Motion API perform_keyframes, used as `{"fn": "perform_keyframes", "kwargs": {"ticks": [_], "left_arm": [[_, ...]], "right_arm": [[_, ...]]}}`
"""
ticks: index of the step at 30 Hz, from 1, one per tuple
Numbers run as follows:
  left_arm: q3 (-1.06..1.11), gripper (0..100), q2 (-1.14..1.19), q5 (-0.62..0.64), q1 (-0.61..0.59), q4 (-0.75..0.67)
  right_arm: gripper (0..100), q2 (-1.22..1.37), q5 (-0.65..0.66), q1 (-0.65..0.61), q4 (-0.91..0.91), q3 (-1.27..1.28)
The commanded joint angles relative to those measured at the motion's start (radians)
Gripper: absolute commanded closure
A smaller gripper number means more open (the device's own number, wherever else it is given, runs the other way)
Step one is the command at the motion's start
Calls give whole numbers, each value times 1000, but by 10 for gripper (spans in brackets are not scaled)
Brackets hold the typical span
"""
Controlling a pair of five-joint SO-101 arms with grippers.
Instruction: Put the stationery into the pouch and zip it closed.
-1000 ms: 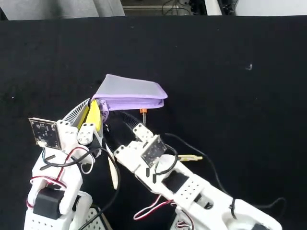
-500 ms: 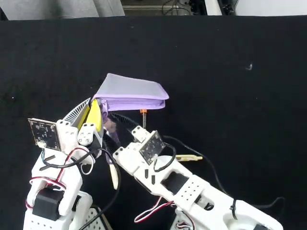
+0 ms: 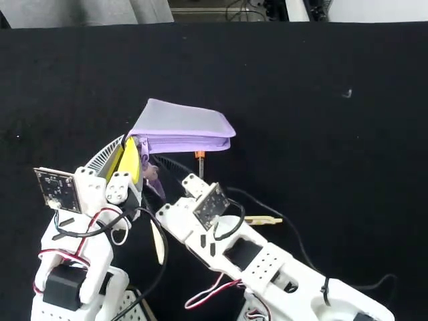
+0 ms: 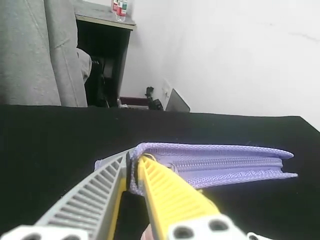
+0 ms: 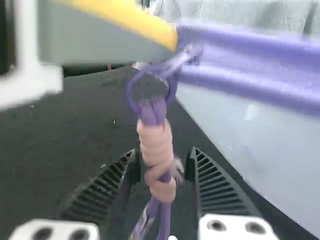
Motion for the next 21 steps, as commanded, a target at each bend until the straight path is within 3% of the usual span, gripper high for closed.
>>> {"fn": "perform_keyframes", "kwargs": {"ticks": [1, 5, 10, 21], "left_arm": [[-48, 971, -12, 11, 12, -5], [-47, 971, -12, 11, 12, -3], [-30, 971, -12, 11, 12, -5], [-25, 971, -12, 8, 2, -5]], "right_arm": [[847, -35, 9, -9, -3, -58], [858, -35, 9, -9, -3, -59], [982, -35, 11, -9, 3, -68], [988, -38, 84, -3, -3, -70]]}}
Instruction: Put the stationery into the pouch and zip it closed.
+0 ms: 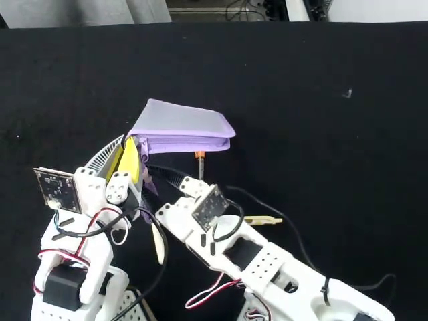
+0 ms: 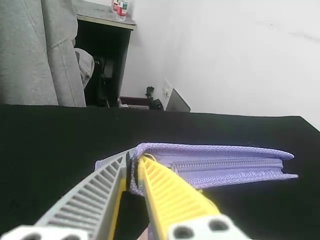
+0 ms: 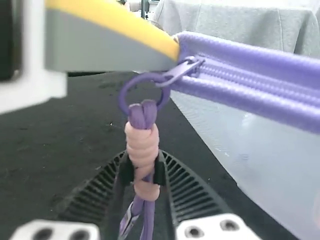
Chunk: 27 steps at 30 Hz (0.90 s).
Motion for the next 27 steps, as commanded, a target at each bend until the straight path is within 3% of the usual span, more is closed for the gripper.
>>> {"fn": "perform_keyframes", "kwargs": {"ticks": [1, 6, 14, 19, 27], "left_arm": [[-21, 971, -12, 5, 2, -5], [38, 971, -12, 2, -54, -29], [176, 971, -12, 9, -237, -222], [208, 971, -12, 6, -245, -253], [209, 971, -12, 2, -245, -247]], "right_arm": [[988, -39, 51, 8, -3, -65], [988, -142, 48, 77, 75, -67], [988, -524, 48, 147, 560, -165], [988, -691, 51, 203, 767, -223], [988, -702, 121, 227, 881, -275]]}}
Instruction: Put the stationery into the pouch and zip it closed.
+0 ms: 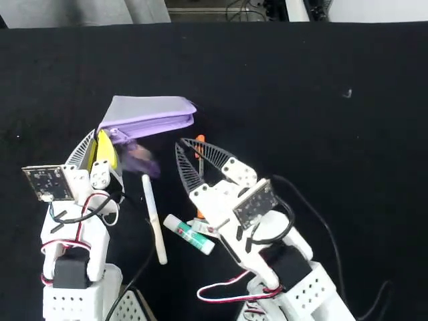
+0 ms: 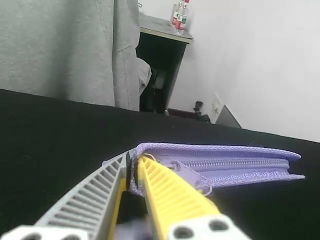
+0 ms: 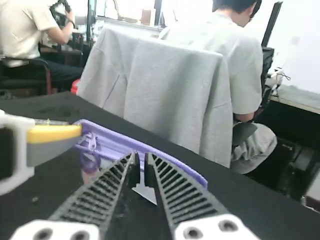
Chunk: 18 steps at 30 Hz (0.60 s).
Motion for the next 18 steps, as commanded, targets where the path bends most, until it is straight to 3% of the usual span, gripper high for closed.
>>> {"fn": "perform_keyframes", "kwargs": {"ticks": [1, 5, 8, 12, 18], "left_arm": [[-8, 971, -11, 2, -12, -25], [-8, 971, -11, 8, -12, -25], [-13, 971, -11, 9, -4, -25], [-25, 971, -11, 9, 4, -31], [-47, 971, -11, 6, 134, -31]], "right_arm": [[988, -19, 28, 12, 57, -50], [982, -27, -94, -12, 52, 13], [914, -21, -206, -32, -94, 122], [796, -19, -209, -64, -324, 263], [825, -19, -216, -117, -327, 271]]}}
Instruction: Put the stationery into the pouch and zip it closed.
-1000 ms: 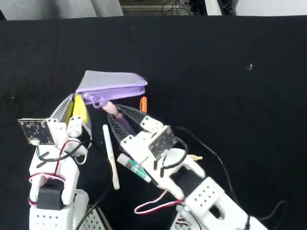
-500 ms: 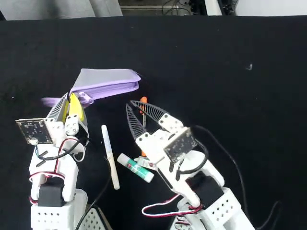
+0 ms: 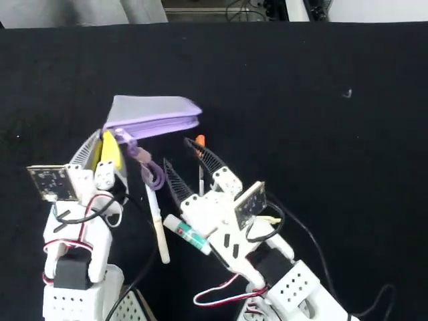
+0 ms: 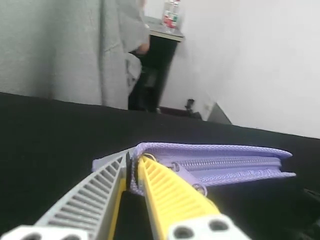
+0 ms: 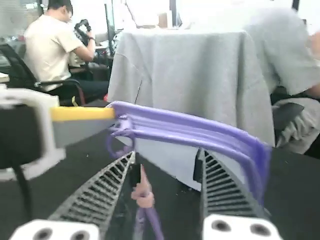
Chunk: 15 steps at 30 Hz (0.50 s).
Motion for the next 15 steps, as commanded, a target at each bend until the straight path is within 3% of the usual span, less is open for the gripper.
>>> {"fn": "perform_keyframes", "kwargs": {"ticks": [1, 15], "left_arm": [[-47, 971, -11, 5, 111, -31], [-79, 971, -11, 9, 150, -23]], "right_arm": [[825, -18, -14, -54, -37, -4], [828, 54, -14, -133, -52, 15]]}}
